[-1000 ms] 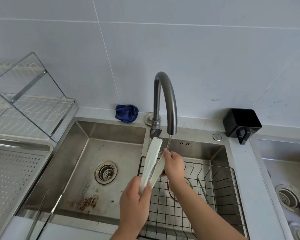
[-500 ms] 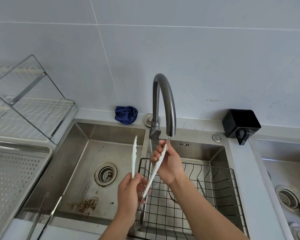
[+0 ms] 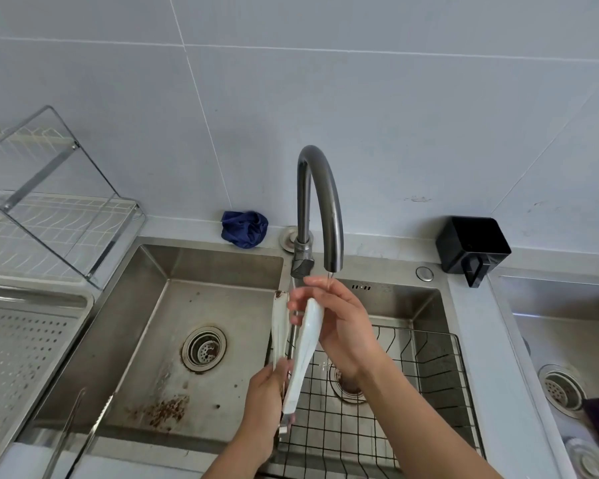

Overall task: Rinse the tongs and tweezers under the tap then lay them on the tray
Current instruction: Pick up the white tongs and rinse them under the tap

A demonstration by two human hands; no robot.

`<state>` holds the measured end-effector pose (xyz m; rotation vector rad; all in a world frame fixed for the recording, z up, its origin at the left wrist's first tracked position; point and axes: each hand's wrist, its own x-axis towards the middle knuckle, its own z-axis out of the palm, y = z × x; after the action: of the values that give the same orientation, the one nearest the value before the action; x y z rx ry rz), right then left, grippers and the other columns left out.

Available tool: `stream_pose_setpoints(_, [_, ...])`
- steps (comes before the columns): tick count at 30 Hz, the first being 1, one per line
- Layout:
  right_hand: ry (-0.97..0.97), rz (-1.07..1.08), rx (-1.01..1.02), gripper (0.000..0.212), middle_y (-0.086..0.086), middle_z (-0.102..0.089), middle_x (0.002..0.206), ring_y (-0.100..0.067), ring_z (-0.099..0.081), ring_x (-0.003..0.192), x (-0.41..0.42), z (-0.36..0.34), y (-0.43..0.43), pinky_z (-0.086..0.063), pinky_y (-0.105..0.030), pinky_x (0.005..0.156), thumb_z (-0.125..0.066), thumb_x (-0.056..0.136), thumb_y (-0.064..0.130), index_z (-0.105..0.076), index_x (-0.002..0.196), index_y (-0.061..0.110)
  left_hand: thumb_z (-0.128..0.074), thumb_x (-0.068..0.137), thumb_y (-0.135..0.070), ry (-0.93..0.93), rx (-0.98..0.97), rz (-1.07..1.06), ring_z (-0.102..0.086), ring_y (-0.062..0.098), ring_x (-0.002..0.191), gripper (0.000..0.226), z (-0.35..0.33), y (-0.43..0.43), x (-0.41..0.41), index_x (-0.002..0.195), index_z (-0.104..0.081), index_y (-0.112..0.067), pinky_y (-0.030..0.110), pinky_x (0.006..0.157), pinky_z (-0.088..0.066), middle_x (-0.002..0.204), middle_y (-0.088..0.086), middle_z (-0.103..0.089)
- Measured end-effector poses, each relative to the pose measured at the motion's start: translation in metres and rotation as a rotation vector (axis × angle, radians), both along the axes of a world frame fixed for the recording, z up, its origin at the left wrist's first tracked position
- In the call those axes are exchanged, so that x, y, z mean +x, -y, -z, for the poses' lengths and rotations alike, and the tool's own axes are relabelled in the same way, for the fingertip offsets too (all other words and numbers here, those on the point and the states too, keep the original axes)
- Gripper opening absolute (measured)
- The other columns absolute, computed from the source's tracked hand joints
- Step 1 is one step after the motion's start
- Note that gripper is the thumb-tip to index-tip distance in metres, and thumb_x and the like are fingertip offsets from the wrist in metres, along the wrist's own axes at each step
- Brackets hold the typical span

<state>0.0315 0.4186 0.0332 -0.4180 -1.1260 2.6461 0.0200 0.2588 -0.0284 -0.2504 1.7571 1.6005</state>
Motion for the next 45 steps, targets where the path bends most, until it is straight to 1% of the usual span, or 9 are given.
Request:
stream_pose_setpoints(4, [0.154, 0.049, 0.118, 0.042, -0.009, -0.053, 0.051, -0.022, -0.048, 0.044, 0.001, -0.005, 0.006, -0.044, -0.029, 0.050, -0.056, 0.102, 0.045, -0.066, 0.079, 0.010, -0.050, 0.104, -0.037, -0.051, -0.025, 0.060, -0.049, 0.019, 0.038, 0.031, 0.002, -0.006, 0.004, 0.089, -0.074, -0.023, 0.024, 0.033, -0.038, 0.062, 0.012, -0.056])
stream_pose_setpoints(10, [0.166, -0.044, 0.182, 0.064, -0.011, -0.053, 0.057, -0.024, -0.050, 0.052, 0.010, 0.000, 0.032, -0.048, -0.032, 0.058, -0.046, 0.096, 0.068, -0.062, 0.078, 0.009, -0.049, 0.103, -0.042, 0.016, 0.074, 0.036, -0.061, 0.016, 0.044, 0.033, -0.016, -0.032, -0.007, 0.095, -0.068, -0.017, 0.024, 0.037, -0.044, 0.059, 0.003, -0.064])
stream_pose_setpoints(16, [0.210, -0.091, 0.430, 0.018, -0.010, -0.069, 0.090, -0.022, -0.064, 0.088, 0.025, 0.012, 0.032, -0.054, -0.038, 0.085, -0.065, 0.088, 0.016, -0.063, 0.103, 0.005, -0.044, 0.105, -0.033, 0.190, 0.278, 0.040, -0.072, 0.025, 0.096, 0.041, -0.018, -0.047, -0.020, 0.084, -0.079, -0.026, 0.043, 0.088, -0.052, 0.099, 0.012, -0.075])
stream_pose_setpoints(26, [0.106, 0.011, 0.687, 0.040, -0.010, -0.068, 0.094, -0.021, -0.063, 0.082, 0.048, 0.010, -0.021, -0.052, -0.030, 0.070, -0.052, 0.063, 0.002, -0.075, 0.095, 0.011, -0.050, 0.102, -0.019, 0.073, 0.166, 0.206, -0.055, 0.013, 0.049, 0.026, -0.020, -0.062, -0.025, 0.096, -0.075, -0.014, 0.025, 0.042, -0.038, 0.067, 0.006, -0.065])
stream_pose_setpoints(29, [0.345, 0.282, 0.603, 0.026, -0.002, -0.069, 0.092, -0.016, -0.064, 0.078, 0.038, 0.024, -0.023, -0.054, -0.027, 0.063, -0.057, 0.085, 0.008, -0.074, 0.100, 0.021, -0.045, 0.102, -0.021, 0.142, 0.191, 0.213, -0.047, 0.015, 0.046, 0.031, -0.017, -0.053, -0.023, 0.104, -0.073, -0.009, 0.023, 0.042, -0.031, 0.068, 0.011, -0.061])
stream_pose_setpoints(32, [0.494, 0.150, 0.551, 0.019, -0.005, -0.071, 0.099, -0.018, -0.069, 0.079, 0.015, 0.029, -0.018, -0.055, -0.028, 0.058, -0.057, 0.103, 0.034, -0.065, 0.112, 0.019, -0.044, 0.103, -0.021, 0.167, 0.191, 0.229, -0.045, 0.018, 0.043, 0.033, -0.016, -0.047, -0.022, 0.105, -0.074, -0.008, 0.022, 0.040, -0.031, 0.069, 0.016, -0.062])
stream_pose_setpoints(36, [0.519, 0.096, 0.528, 0.022, 0.003, -0.065, 0.066, -0.016, -0.061, 0.058, -0.007, 0.028, -0.005, -0.043, -0.022, 0.043, -0.058, 0.100, 0.028, -0.063, 0.085, 0.013, -0.052, 0.099, -0.024, 0.252, 0.198, 0.248, -0.041, 0.021, 0.040, 0.029, -0.018, -0.030, -0.023, 0.106, -0.069, -0.001, 0.021, 0.038, -0.034, 0.068, 0.020, -0.061])
stream_pose_setpoints(40, [0.435, -0.033, 0.355, 0.026, -0.002, -0.077, 0.084, -0.022, -0.072, 0.076, -0.008, 0.033, 0.006, -0.055, -0.032, 0.054, -0.061, 0.085, 0.007, -0.065, 0.111, 0.007, -0.069, 0.090, -0.038, 0.301, 0.289, 0.229, -0.045, 0.021, 0.040, 0.044, -0.019, -0.008, -0.026, 0.111, -0.070, 0.000, 0.023, 0.036, -0.037, 0.072, 0.019, -0.062])
stream_pose_setpoints(45, [0.502, 0.139, 0.501, 0.030, -0.008, -0.071, 0.076, -0.021, -0.066, 0.063, -0.017, 0.031, 0.014, -0.052, -0.034, 0.057, -0.061, 0.099, 0.036, -0.059, 0.086, 0.009, -0.069, 0.088, -0.039, 0.294, 0.325, 0.226, -0.049, 0.019, 0.041, 0.042, -0.016, 0.002, -0.021, 0.110, -0.074, -0.004, 0.022, 0.035, -0.038, 0.074, 0.018, -0.064])
